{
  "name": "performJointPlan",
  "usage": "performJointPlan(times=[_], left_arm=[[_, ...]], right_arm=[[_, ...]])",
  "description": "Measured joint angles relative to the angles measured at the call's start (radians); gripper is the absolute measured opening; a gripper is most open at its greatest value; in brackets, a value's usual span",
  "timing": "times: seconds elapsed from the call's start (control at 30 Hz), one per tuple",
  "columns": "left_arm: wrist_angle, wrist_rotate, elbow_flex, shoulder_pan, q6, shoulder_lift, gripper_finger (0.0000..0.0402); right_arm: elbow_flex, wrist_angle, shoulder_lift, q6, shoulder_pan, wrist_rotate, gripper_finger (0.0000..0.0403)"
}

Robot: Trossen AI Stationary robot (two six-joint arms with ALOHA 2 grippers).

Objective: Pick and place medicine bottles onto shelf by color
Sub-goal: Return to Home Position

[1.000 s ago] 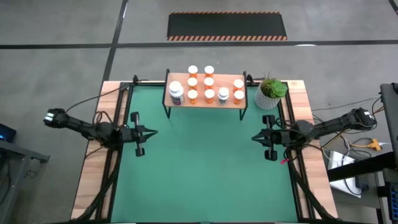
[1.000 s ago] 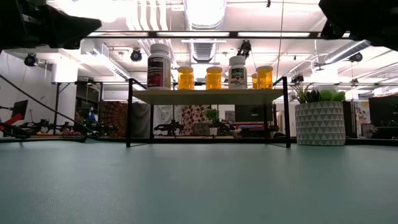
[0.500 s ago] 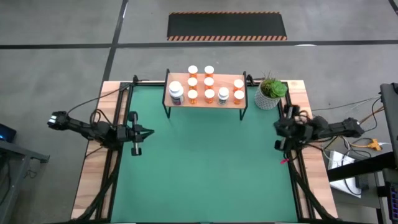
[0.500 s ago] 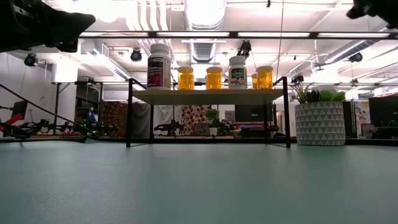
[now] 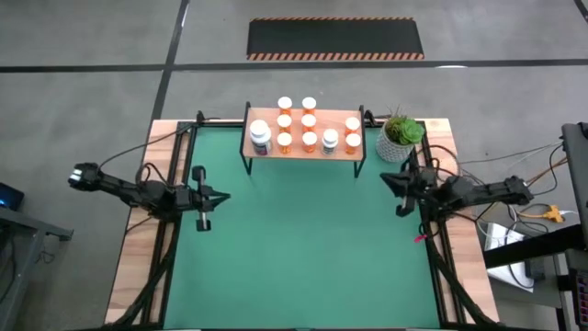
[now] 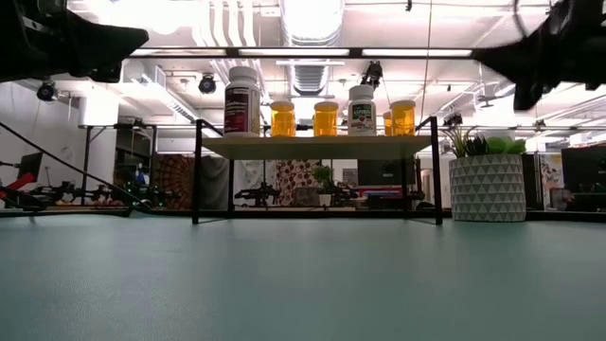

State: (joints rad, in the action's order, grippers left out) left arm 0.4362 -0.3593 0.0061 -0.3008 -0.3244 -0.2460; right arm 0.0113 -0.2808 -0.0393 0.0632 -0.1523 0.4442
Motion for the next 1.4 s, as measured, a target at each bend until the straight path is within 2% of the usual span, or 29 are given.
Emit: performJointPlan(times=[0.13, 0.23, 0.43, 0.53, 0.67, 0.93, 1.2, 1.27, 1.4], left_arm=[[0.0, 0.0, 0.0, 0.0, 0.0, -0.014, 0.0], [0.0, 0.0, -0.001, 0.0, 0.0, -0.025, 0.0], [0.0, -0.001, -0.001, 0.0, -0.001, -0.048, 0.0], [0.0, -0.001, -0.001, 0.0, -0.001, -0.061, 0.0], [0.0, -0.001, -0.001, 0.0, -0.002, -0.074, 0.0], [0.0, -0.001, -0.002, 0.0, -0.001, -0.109, 0.0], [0.0, -0.001, -0.002, 0.0, -0.001, -0.144, 0.0], [0.0, -0.001, -0.002, 0.0, -0.001, -0.152, 0.0], [0.0, -0.001, -0.002, 0.0, -0.001, -0.17, 0.0]], right_arm=[[0.0, 0.119, -0.031, 0.101, 0.0, 0.0, 0.0009], [0.0, 0.17, -0.049, 0.097, 0.0, 0.0, 0.0009], [0.0, 0.216, -0.033, -0.146, 0.002, -0.005, 0.0009], [0.0, 0.221, 0.04, -0.31, 0.022, -0.039, 0.0009], [0.0, 0.227, 0.038, -0.423, 0.047, -0.078, 0.0009], [0.0, 0.234, 0.039, -0.271, 0.083, -0.1, 0.0009], [0.0, 0.238, 0.039, -0.199, 0.261, -0.125, 0.0009], [0.0, 0.241, 0.039, -0.227, 0.291, -0.169, 0.0009], [0.0, 0.272, 0.039, -0.402, 0.295, -0.425, 0.0009]])
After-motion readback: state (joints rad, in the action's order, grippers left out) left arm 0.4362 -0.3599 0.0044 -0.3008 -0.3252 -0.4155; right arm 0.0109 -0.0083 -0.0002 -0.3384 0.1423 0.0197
